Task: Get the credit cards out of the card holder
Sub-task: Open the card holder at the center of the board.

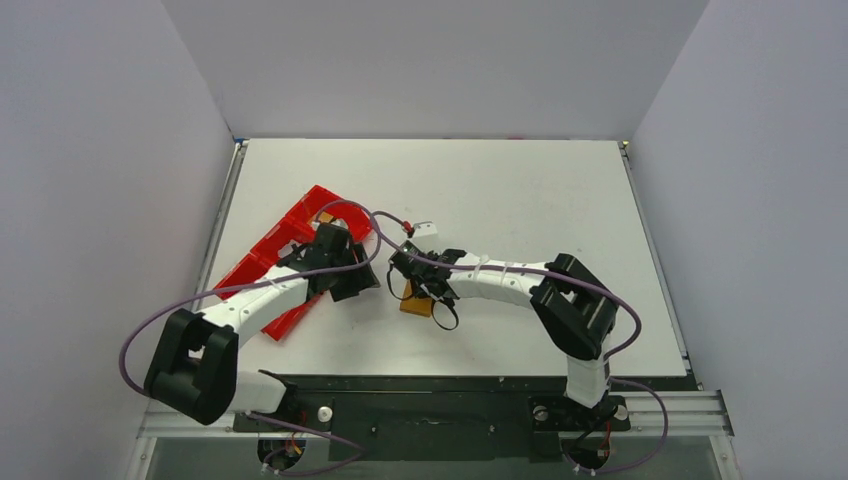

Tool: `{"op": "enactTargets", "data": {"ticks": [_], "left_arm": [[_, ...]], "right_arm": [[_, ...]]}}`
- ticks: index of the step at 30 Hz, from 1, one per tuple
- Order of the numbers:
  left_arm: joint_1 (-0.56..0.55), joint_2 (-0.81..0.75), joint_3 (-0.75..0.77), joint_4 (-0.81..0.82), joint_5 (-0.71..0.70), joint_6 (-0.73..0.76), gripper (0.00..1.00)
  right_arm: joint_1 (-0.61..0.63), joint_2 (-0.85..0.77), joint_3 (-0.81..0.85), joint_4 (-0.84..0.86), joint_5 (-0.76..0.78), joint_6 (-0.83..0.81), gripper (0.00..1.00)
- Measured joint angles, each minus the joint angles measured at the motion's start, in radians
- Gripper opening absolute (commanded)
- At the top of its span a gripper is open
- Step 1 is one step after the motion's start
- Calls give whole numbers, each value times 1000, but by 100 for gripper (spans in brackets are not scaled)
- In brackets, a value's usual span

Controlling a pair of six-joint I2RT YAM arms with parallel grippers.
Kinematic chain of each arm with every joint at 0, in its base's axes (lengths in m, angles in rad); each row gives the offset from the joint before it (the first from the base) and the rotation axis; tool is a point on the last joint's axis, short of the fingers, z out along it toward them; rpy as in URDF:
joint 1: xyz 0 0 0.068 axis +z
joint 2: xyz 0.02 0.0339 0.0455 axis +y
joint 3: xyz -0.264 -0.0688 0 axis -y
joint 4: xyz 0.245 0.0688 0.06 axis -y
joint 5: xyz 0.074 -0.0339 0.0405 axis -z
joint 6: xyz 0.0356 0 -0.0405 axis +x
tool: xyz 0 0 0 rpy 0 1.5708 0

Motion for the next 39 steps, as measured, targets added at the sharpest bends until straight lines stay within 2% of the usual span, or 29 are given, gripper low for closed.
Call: {"op": "enactTargets", "data": {"ticks": [6, 10, 27, 39], "left_arm": [[-114, 87, 0, 50, 8, -39, 43], [-158, 139, 0, 95, 21, -60, 39], [-200, 236, 11, 242, 30, -64, 38], [-230, 259, 40, 230, 11, -67, 39]], "right_arm": [[-30, -41, -66, 79, -65, 6, 0], [-59, -75, -121, 145, -129, 10, 0], [-137, -139, -242, 304, -299, 36, 0], [-187, -260, -267, 261, -313, 52, 0]]}}
